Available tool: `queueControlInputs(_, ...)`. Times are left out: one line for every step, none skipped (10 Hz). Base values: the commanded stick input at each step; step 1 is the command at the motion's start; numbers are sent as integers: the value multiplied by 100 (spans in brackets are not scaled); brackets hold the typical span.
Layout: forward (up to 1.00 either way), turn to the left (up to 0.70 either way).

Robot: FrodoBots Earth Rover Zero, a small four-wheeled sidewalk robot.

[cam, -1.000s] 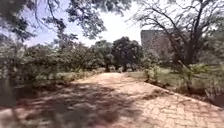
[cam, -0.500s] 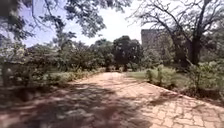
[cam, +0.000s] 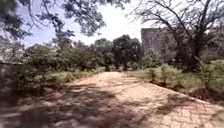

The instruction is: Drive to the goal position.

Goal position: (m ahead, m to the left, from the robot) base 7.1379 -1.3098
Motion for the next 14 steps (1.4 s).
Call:
queueControlInputs(70,0)
queueControlInputs(70,0)
queueControlInputs(70,0)
queueControlInputs(70,0)
queueControlInputs(70,0)
queueControlInputs(70,0)
queueControlInputs(70,0)
queueControlInputs(70,0)
queueControlInputs(70,0)
queueControlInputs(70,0)
queueControlInputs(70,0)
queueControlInputs(70,0)
queueControlInputs(70,0)
queueControlInputs(70,0)
